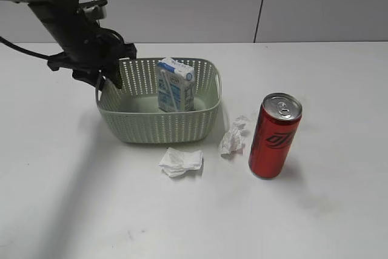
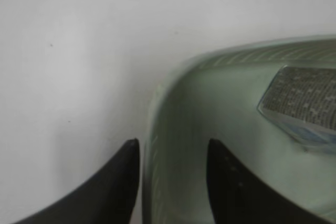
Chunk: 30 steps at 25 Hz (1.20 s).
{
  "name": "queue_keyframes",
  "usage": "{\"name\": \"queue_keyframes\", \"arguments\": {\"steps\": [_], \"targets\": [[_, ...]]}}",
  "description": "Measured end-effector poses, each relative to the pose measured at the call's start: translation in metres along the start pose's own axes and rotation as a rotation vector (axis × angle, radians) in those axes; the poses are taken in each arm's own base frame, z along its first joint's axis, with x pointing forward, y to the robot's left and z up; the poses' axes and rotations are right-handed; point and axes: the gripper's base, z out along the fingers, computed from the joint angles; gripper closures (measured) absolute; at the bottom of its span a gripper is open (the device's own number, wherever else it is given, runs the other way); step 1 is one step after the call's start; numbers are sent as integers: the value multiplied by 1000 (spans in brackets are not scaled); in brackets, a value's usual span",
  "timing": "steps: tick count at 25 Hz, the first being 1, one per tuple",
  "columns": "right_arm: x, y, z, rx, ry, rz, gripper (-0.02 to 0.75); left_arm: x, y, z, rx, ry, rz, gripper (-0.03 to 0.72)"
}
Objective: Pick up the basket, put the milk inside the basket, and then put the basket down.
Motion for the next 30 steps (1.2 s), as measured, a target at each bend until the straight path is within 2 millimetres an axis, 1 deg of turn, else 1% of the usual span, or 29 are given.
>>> {"name": "queue_keyframes", "arguments": {"steps": [5,7,9,13,15,17,19,23,26,28,30], "targets": [[0,0,0,0,0,0,148,-1,-1,-3,6,15,-7,174],[0,0,0,0,0,0,148,-2,1,-7,7,29,-16,105],[0,0,0,0,0,0,148,-5,5,-18,8,39,-26,66],[0,0,0,0,0,1,148,-12,18,-49,9,20,-9,51],[0,0,0,0,0,1,148,-14,30,-66,4,10,-5,50],[0,0,0,0,0,1,148,-13,44,-80,-5,20,-9,50],[0,0,0,0,0,0,148,-12,62,-94,-18,38,-8,50],[0,0,0,0,0,0,148,-7,98,-116,-75,73,-5,55],[0,0,0,0,0,0,148,3,114,-131,-104,61,-24,62],[0,0,0,0,0,0,148,14,116,-141,-126,59,-15,68],[0,0,0,0,0,0,148,29,114,-151,-128,56,-5,73]]}}
